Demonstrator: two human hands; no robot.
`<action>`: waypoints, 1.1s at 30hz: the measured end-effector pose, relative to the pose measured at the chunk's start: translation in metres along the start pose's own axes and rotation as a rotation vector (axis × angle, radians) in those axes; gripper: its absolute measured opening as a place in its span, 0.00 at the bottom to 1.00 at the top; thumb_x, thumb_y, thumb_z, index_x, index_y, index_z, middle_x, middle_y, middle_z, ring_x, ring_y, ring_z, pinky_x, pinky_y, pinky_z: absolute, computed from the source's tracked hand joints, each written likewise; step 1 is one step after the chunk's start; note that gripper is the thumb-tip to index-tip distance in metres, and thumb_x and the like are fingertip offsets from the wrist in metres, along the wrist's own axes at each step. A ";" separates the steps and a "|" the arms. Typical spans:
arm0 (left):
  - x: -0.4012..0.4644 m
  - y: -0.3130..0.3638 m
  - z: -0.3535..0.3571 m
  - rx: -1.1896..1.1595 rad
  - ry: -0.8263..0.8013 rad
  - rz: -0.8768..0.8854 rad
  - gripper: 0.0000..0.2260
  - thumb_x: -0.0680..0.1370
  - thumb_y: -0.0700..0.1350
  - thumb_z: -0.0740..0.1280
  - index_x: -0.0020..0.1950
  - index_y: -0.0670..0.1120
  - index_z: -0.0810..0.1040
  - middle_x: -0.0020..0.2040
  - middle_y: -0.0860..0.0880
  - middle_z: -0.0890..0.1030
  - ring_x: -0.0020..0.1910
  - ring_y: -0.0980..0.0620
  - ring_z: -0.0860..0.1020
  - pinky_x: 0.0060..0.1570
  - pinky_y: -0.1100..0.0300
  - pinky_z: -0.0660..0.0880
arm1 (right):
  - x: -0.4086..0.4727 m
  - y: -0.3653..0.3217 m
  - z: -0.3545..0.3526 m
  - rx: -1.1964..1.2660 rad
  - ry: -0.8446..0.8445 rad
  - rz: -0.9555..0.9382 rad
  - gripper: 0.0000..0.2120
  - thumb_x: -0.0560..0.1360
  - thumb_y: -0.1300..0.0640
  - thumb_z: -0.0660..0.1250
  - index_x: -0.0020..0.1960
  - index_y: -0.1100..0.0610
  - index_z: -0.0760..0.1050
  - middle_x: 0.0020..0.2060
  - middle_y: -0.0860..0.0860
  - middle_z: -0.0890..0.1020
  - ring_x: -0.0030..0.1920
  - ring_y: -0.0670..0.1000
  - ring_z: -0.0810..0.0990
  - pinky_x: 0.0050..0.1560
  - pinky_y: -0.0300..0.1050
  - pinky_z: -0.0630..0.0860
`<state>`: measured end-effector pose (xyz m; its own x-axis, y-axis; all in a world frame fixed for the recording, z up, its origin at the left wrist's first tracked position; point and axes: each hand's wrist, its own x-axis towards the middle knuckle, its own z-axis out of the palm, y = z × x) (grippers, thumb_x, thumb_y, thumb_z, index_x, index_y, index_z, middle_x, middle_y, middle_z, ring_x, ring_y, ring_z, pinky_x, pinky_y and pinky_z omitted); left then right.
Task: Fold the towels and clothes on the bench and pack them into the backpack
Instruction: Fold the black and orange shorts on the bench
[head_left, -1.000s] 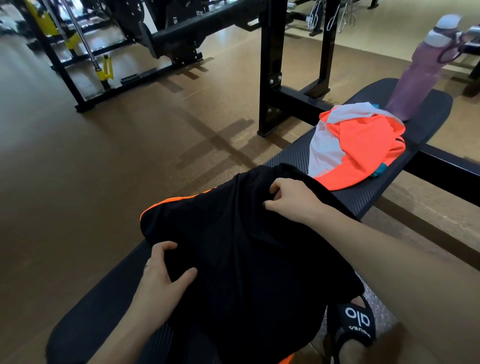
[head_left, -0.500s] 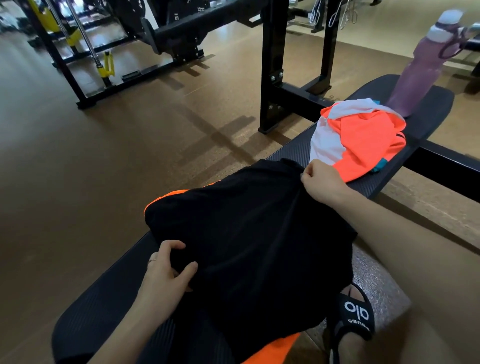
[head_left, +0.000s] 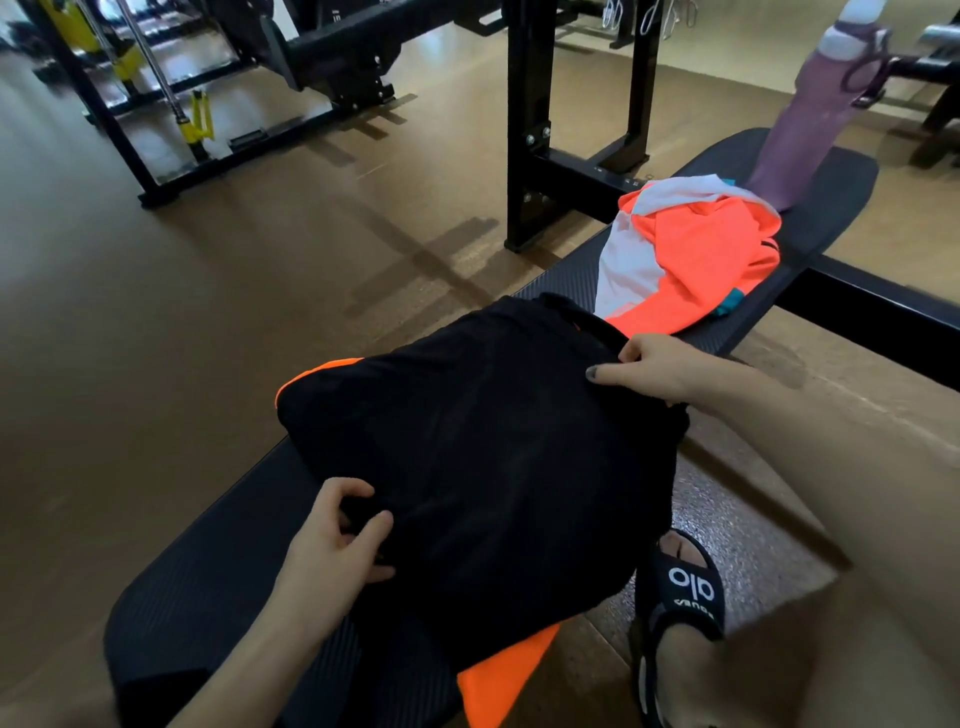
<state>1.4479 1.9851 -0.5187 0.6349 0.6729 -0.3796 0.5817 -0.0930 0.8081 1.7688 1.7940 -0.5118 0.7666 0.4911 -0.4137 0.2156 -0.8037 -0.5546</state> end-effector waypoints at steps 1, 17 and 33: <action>-0.005 0.002 0.001 0.007 -0.026 0.001 0.13 0.79 0.49 0.70 0.61 0.57 0.72 0.51 0.42 0.78 0.44 0.50 0.84 0.43 0.54 0.84 | -0.005 0.002 -0.001 0.032 -0.072 0.008 0.17 0.72 0.44 0.74 0.41 0.55 0.73 0.34 0.51 0.75 0.34 0.50 0.75 0.32 0.41 0.69; -0.108 -0.018 0.062 -0.105 -0.071 -0.023 0.18 0.79 0.38 0.70 0.56 0.57 0.66 0.46 0.44 0.74 0.31 0.48 0.83 0.40 0.52 0.83 | -0.046 0.058 -0.011 0.156 -0.053 0.084 0.12 0.76 0.52 0.73 0.49 0.61 0.78 0.47 0.57 0.83 0.44 0.54 0.81 0.38 0.43 0.75; -0.138 -0.044 0.102 0.176 0.115 0.182 0.14 0.80 0.50 0.68 0.39 0.54 0.66 0.37 0.48 0.75 0.36 0.49 0.79 0.39 0.44 0.79 | -0.082 0.087 -0.002 0.188 -0.196 0.137 0.09 0.80 0.55 0.68 0.51 0.61 0.77 0.47 0.57 0.81 0.45 0.56 0.83 0.37 0.46 0.81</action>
<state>1.3866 1.8211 -0.5482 0.6812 0.7112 -0.1734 0.5487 -0.3393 0.7641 1.7258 1.6829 -0.5242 0.6458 0.4522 -0.6153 -0.0115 -0.8000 -0.5999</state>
